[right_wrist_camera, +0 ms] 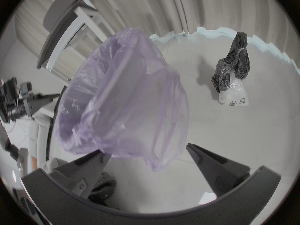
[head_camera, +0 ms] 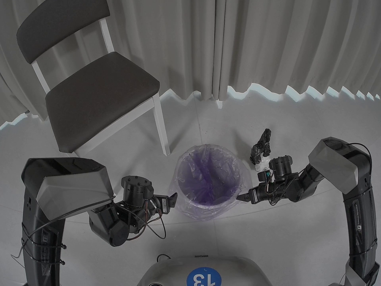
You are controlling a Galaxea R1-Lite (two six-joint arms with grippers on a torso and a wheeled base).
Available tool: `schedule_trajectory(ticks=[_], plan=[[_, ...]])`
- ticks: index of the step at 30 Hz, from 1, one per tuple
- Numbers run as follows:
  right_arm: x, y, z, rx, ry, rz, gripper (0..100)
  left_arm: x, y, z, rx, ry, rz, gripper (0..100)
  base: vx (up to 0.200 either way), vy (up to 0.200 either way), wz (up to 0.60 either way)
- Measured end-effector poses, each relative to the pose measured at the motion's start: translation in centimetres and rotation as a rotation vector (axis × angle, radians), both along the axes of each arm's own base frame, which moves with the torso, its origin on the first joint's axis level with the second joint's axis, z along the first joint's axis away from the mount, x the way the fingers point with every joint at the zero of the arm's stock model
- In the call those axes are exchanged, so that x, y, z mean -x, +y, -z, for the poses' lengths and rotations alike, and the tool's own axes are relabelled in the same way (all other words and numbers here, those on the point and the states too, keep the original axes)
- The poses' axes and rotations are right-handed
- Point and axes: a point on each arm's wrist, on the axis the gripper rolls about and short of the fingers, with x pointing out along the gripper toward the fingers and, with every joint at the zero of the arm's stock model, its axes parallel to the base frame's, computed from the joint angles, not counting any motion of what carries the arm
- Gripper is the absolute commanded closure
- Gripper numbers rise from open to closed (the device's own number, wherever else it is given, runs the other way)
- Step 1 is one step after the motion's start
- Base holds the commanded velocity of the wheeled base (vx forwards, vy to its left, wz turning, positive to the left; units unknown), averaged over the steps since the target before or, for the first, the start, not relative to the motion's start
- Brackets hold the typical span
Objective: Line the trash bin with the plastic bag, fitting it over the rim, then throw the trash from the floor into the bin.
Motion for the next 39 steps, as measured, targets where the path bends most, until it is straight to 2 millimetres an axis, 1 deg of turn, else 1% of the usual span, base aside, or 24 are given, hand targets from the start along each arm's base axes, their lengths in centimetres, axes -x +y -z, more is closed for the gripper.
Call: schedule_trajectory(ticks=[3, 7, 13, 18, 24, 29, 35, 39], plan=[[0.3, -1.3, -0.2, 0.027, -0.006, -0.003, 0, 0.0, 0.0, -0.1, 0.004, -0.007, -0.001, 0, 0.0, 0.0, 0.0], [0.2, -3.3, -1.2, 0.01, -0.019, 0.011, 0, 0.1, 0.1, -0.1, 0.007, -0.012, -0.001, 0, 0.0, 0.0, 0.0], [-0.2, -4.5, -2.5, -0.07, -0.049, 0.006, 0, 0.1, 0.0, 0.0, 0.004, -0.01, 0.001, 0, 0.0, 0.0, 0.0], [-0.6, -4.5, -2.9, -0.111, -0.07, 0.035, 0, 0.1, 0.0, 0.0, 0.004, -0.012, 0.003, 0, 0.0, 0.0, 0.0], [-1.5, -4.1, -2.3, -0.12, -0.129, 0.04, 0, 0.1, -0.1, 0.0, 0.01, -0.013, 0.002, 0, 0.0, 0.0, 0.0], [-2.3, -3.8, -1.7, -0.155, -0.111, 0.07, 0, 0.0, 0.0, 0.0, 0.019, -0.029, 0.0, 0, 0.0, 0.0, 0.0], [-2.7, -3.1, -1.2, -0.16, -0.069, 0.067, 0, 0.0, -0.1, 0.3, 0.013, -0.028, 0.002, 0, 0.0, 0.0, 0.0], [-3.0, -2.6, -1.0, -0.158, -0.01, 0.066, 0, 0.1, -0.2, 0.3, 0.01, -0.028, 0.007, 0, 0.0, 0.0, 0.0]])
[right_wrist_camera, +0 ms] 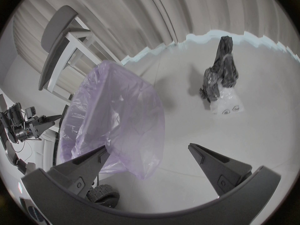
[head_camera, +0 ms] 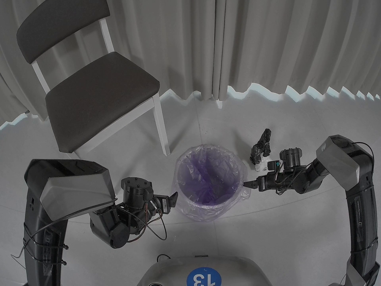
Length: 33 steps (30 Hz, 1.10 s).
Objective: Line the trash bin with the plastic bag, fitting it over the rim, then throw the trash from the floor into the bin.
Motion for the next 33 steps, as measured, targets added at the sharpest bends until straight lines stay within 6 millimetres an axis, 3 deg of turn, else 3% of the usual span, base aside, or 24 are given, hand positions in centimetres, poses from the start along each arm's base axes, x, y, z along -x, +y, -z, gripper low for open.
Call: schedule_trajectory(ticks=[14, 24, 33], plan=[[-4.2, 1.3, -1.0, 0.009, 0.02, -0.019, 0, 1.0, -0.4, -0.6, -0.002, 0.001, 0.022, 0, 0.0, 0.0, 0.0], [-5.2, 1.4, 2.0, 0.025, 0.08, -0.025, 0, 1.3, -0.4, -1.0, 0.002, -0.003, 0.028, 0, 0.0, 0.0, 0.0], [-5.1, 1.1, 3.3, 0.041, 0.125, -0.02, 0, 1.4, -0.5, -0.8, -0.001, 0.002, 0.031, 0, 0.0, 0.0, 0.0]])
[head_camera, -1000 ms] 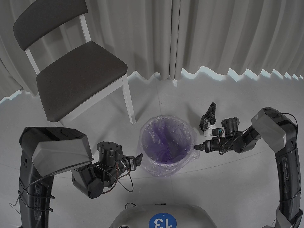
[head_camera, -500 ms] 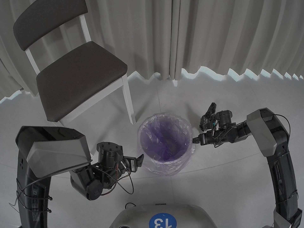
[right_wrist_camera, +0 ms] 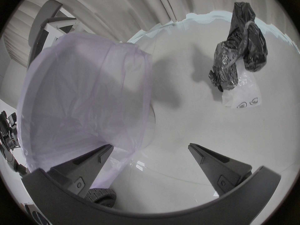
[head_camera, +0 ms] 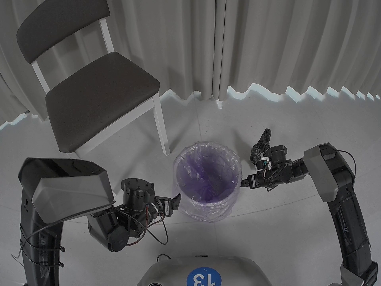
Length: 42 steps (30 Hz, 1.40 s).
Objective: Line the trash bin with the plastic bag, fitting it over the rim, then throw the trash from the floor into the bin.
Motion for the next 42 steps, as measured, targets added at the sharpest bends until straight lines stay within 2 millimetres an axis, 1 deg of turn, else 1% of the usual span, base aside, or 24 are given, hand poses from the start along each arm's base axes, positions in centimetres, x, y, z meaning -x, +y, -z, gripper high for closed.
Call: schedule_trajectory(ticks=[5, 10, 14, 16, 21, 25, 30, 35, 42], plan=[[0.4, -1.2, 0.3, -0.001, -0.021, 0.023, 0, -0.4, 0.3, 0.8, 0.0, 0.005, -0.013, 0, 0.0, 0.0, 0.0], [0.7, -3.4, 0.1, -0.018, -0.064, 0.067, 0, -0.7, 0.8, 1.6, 0.005, -0.004, -0.028, 0, 0.0, 0.0, 0.0], [0.6, -5.3, -0.6, -0.072, -0.109, 0.126, 0, -0.7, 1.1, 2.3, 0.002, 0.004, -0.034, 0, 0.0, 0.0, 0.0], [0.5, -5.6, -1.0, -0.138, -0.101, 0.184, 0, -0.7, 1.1, 2.7, -0.001, 0.01, -0.034, 0, 0.0, 0.0, 0.0], [-0.1, -5.9, -2.2, -0.27, -0.128, 0.278, 0, -0.7, 1.1, 3.2, -0.008, 0.022, -0.036, 0, 0.0, 0.0, 0.0], [-0.4, -6.0, -2.6, -0.298, -0.164, 0.288, 0, -0.8, 1.2, 3.8, -0.011, 0.028, -0.04, 0, 0.0, 0.0, 0.0], [-0.4, -5.5, -2.3, -0.297, -0.167, 0.277, 0, -0.8, 1.2, 4.2, -0.012, 0.032, -0.042, 0, 0.0, 0.0, 0.0], [-0.4, -4.0, -1.9, -0.28, -0.152, 0.237, 0, -0.8, 1.2, 4.4, -0.015, 0.025, -0.057, 0, 0.0, 0.0, 0.0], [0.3, -3.1, -0.7, -0.165, -0.118, 0.14, 0, -0.6, 1.2, 4.8, -0.015, 0.02, -0.06, 0, 0.0, 0.0, 0.0]])
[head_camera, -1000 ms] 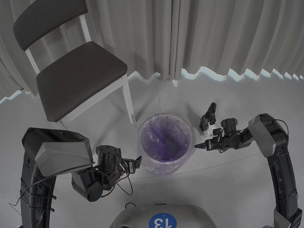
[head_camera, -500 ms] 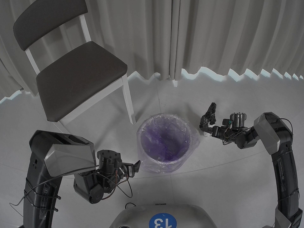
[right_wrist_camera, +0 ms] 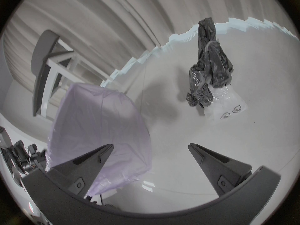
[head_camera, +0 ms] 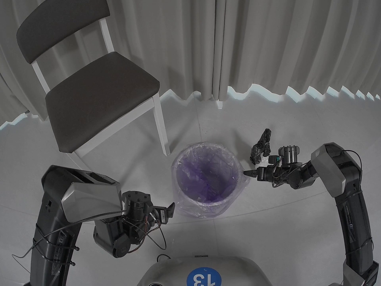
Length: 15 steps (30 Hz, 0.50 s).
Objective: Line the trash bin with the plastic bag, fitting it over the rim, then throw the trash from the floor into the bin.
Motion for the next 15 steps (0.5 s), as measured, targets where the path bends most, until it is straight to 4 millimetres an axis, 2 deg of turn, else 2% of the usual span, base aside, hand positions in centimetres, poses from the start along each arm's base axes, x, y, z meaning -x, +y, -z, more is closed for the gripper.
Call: schedule_trajectory(ticks=[6, 15], plan=[[0.0, 2.0, 0.3, 0.022, 0.036, -0.05, 0, 0.2, -0.2, 0.3, -0.005, 0.003, 0.002, 0, 0.0, 0.0, 0.0], [-1.1, 3.4, 0.7, 0.086, 0.074, -0.086, 0, 0.3, -0.2, 0.3, -0.009, 0.005, 0.004, 0, 0.0, 0.0, 0.0]])
